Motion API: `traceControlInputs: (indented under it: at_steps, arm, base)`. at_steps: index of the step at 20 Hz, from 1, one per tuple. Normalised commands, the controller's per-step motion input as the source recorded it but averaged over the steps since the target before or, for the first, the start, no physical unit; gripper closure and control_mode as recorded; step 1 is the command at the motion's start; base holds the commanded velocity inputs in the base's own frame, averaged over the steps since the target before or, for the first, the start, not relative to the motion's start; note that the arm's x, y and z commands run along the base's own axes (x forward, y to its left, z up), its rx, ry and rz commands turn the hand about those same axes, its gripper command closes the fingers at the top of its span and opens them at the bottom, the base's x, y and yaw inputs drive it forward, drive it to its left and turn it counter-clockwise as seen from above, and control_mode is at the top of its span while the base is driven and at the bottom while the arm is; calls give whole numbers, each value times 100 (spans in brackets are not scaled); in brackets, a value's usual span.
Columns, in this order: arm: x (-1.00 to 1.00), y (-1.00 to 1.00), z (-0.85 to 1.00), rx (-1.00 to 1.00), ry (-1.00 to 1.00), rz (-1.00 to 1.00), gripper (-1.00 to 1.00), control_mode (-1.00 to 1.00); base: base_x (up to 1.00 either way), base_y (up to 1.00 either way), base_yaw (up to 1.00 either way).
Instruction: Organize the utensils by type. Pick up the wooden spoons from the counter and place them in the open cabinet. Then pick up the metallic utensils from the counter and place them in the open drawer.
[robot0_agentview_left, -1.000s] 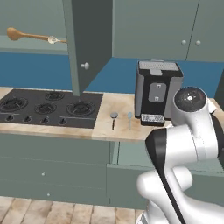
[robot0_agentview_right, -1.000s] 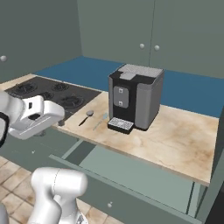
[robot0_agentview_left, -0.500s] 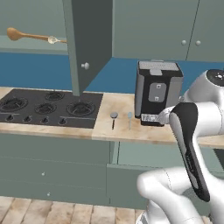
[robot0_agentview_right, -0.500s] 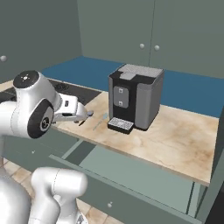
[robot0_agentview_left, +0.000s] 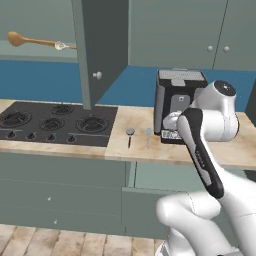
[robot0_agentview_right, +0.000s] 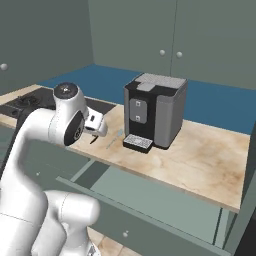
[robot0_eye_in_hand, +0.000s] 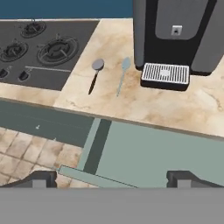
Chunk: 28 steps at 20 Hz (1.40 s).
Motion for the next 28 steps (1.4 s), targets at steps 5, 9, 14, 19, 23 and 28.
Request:
traceControlInputs:
  at_steps: [5, 9, 14, 19, 23, 28]
  arm:
    - [72, 13, -38, 0, 10, -8, -100, -100]
    - [70, 23, -41, 0, 11, 0, -100, -100]
    - [73, 25, -31, 0, 11, 0, -100, -100]
    - [69, 25, -37, 0, 8, 0, -100, -100]
    - [64, 18, -40, 0, 8, 0, -100, -100]
    - [60, 18, -35, 0, 6, 0, -100, -100]
  base:
    - [0, 0, 0]
    - [0, 0, 0]
    - [0, 0, 0]
    - [0, 0, 0]
    - [0, 0, 0]
    - [0, 0, 0]
